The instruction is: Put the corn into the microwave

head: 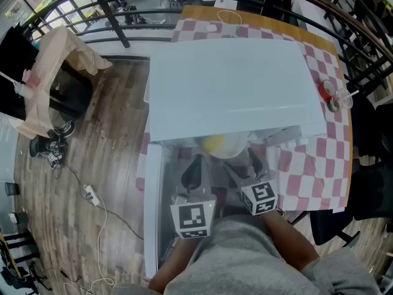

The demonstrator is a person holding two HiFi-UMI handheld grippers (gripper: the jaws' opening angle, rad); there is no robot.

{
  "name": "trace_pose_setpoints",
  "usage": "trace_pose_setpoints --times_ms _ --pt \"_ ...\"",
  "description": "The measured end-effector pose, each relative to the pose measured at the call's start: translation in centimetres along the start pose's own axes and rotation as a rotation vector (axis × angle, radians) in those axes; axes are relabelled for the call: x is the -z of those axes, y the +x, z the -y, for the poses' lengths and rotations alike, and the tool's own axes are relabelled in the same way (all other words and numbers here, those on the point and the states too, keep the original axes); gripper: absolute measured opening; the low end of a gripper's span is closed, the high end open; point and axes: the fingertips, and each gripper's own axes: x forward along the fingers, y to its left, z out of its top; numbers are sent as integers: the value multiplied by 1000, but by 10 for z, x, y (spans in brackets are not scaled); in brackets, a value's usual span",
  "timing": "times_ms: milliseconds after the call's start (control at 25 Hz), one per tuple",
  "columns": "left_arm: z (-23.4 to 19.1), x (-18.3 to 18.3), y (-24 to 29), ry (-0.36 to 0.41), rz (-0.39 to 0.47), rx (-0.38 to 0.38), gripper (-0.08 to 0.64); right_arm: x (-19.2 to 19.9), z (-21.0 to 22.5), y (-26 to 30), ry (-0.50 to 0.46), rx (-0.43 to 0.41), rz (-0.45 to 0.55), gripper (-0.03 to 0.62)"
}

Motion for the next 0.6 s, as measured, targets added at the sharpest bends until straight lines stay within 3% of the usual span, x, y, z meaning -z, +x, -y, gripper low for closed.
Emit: trace_pose_setpoints --times_ms 440,600 --pt "-3 9 -3 4 -31 2 9 -16 5 43 -44 75 -20 279" --pt "-3 12 -3 5 -39 -4 9 -24 10 59 -44 71 -23 278"
